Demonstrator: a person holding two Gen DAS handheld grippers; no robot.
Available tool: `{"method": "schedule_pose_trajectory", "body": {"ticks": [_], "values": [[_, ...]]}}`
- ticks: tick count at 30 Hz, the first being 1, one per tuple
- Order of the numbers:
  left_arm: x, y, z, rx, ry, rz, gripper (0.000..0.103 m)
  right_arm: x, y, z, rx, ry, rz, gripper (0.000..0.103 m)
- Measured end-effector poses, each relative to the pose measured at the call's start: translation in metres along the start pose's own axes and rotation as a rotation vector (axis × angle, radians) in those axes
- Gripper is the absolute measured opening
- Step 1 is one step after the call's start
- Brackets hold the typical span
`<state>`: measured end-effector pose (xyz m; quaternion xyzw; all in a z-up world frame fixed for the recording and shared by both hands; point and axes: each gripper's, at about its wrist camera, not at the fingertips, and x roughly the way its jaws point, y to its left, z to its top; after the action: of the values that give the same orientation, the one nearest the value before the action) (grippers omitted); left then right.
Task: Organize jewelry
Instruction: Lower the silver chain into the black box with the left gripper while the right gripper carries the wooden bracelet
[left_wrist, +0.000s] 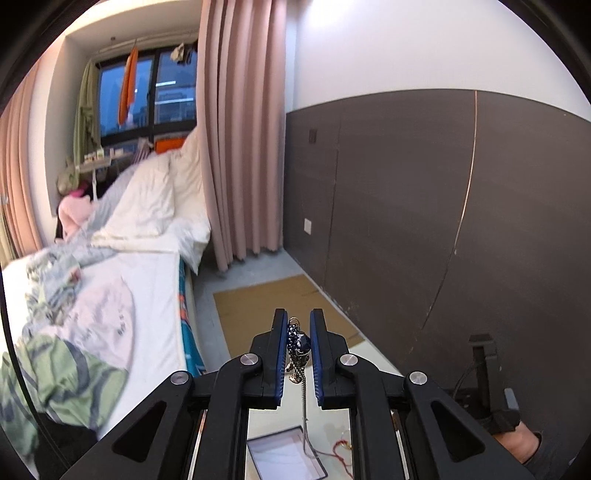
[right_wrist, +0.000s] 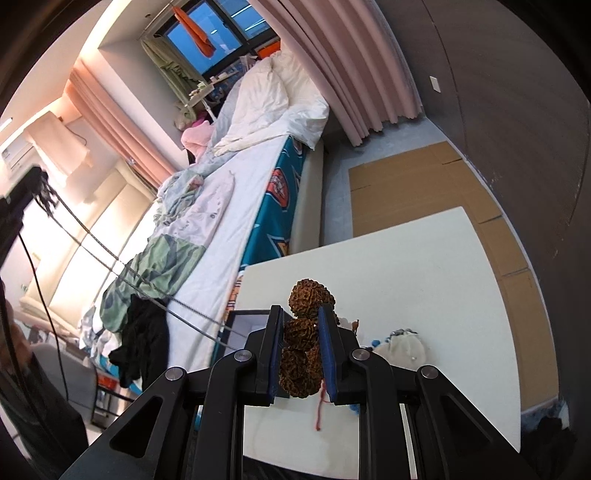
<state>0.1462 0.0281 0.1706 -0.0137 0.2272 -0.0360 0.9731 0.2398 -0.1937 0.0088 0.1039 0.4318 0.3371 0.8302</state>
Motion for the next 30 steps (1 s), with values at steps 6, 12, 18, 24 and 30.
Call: {"method": "schedule_pose_trajectory", "body": {"ticks": [6,12,18,24,30], "values": [[-0.008,0.002,0.011,0.011,-0.034,0.018,0.012,0.0,0.008,0.003,-0.019,-0.005,0.014,0.02],[0.002,0.004,0.004,0.011,-0.015,0.021,0.012,0.004,0.006,0.0,-0.015,0.003,0.009,0.02],[0.027,0.013,-0.015,-0.008,0.045,0.005,0.012,0.006,0.003,-0.006,0.003,0.007,0.022,0.02],[0.065,0.022,-0.045,-0.053,0.14,-0.012,0.012,0.004,-0.003,-0.011,0.028,-0.013,0.029,0.02],[0.102,0.022,-0.082,-0.088,0.238,-0.039,0.012,-0.001,-0.012,-0.014,0.052,-0.026,0.01,0.02]]}}
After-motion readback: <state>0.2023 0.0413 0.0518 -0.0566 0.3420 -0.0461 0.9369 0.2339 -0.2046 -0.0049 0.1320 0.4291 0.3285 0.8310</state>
